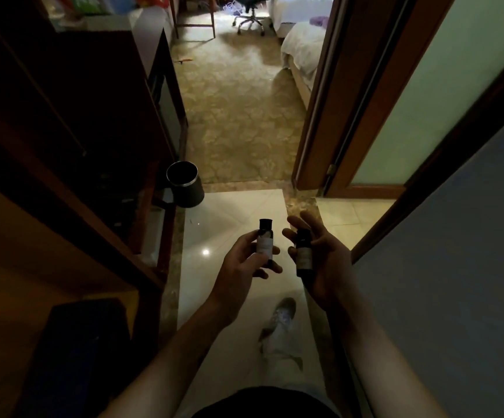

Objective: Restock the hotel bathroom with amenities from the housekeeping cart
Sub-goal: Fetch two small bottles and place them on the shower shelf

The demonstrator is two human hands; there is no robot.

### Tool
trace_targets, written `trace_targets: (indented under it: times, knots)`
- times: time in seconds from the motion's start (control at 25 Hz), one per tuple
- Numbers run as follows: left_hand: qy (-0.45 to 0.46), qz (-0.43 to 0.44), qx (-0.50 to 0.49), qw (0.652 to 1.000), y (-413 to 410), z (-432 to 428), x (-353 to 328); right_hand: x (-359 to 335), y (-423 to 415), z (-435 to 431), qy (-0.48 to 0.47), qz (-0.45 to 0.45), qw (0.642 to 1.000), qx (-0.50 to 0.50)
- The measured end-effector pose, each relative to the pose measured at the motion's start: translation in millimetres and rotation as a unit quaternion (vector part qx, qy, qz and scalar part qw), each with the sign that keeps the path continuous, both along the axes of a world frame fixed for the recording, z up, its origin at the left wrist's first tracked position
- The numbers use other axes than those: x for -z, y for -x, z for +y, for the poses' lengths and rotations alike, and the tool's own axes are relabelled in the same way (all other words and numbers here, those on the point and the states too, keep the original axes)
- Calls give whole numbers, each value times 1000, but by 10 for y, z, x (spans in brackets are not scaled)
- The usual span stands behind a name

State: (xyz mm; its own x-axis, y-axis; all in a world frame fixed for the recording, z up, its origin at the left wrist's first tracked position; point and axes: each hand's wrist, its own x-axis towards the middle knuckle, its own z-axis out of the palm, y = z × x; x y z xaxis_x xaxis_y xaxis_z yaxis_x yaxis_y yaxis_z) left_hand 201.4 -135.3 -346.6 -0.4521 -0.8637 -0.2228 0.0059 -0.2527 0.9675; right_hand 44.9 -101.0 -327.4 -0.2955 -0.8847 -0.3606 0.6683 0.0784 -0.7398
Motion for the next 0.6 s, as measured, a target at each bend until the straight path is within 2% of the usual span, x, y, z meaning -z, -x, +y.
trace_targets:
  times: [0.36, 0.6]
  knots:
    - [-3, -32, -3, 999, 1312, -2061, -108, 144, 1309, -2053, 1, -21, 1000, 17]
    - [-16, -17, 38, 999, 2191, -3070, -119, 87, 2165, -2923, -10, -71, 995, 70]
